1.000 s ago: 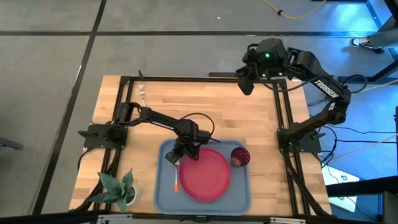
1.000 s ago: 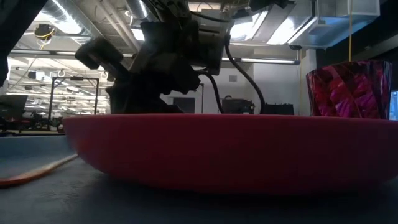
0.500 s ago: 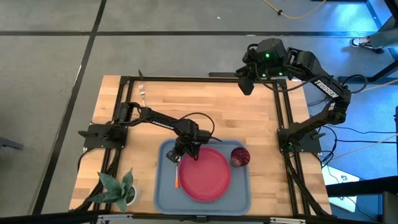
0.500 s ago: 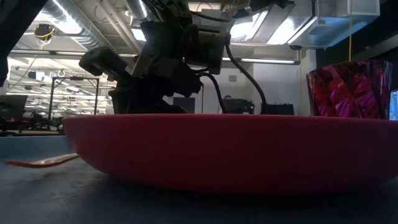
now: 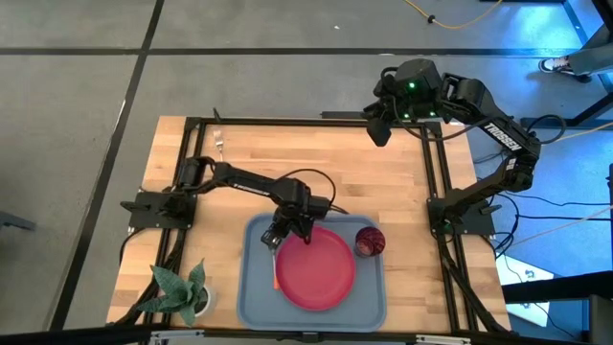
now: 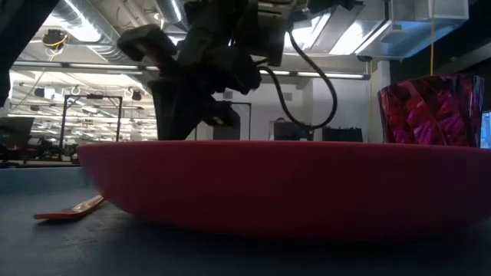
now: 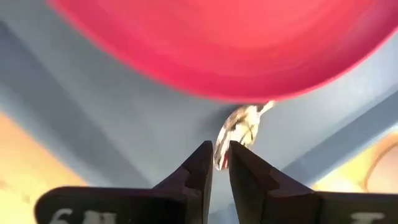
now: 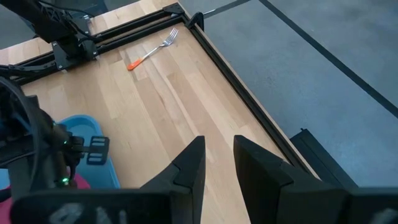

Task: Pick and place plate/cup/fork/spoon on tray
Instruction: Put the orange fork on the blue serving tray to the left of the orange spoon

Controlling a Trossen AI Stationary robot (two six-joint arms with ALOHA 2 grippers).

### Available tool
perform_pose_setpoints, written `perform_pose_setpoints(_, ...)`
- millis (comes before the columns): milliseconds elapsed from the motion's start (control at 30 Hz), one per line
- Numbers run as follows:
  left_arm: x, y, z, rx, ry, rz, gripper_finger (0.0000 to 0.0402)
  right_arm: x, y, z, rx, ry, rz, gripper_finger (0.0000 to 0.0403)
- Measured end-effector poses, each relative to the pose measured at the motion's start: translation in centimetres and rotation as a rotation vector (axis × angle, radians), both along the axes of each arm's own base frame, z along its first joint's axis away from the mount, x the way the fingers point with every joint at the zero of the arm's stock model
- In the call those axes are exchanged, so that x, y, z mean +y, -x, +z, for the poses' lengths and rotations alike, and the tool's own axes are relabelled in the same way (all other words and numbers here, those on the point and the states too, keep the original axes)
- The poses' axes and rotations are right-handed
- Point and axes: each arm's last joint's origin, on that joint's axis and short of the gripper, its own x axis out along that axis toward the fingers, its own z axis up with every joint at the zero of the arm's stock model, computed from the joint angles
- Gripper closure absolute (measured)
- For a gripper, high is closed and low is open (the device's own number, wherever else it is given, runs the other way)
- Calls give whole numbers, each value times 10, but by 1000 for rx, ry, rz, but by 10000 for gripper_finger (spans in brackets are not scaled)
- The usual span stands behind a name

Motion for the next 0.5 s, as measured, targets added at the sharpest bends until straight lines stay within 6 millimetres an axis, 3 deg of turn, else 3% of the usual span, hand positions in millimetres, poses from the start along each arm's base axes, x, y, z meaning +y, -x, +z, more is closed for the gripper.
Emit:
perform_pose_setpoints(233,30,3,34,73,19,224,356,0,0,0,3,6,5,313)
perform_pose_setpoints(500,79,28,98,-57,-111,581,356,0,0,0,10,8,9,313)
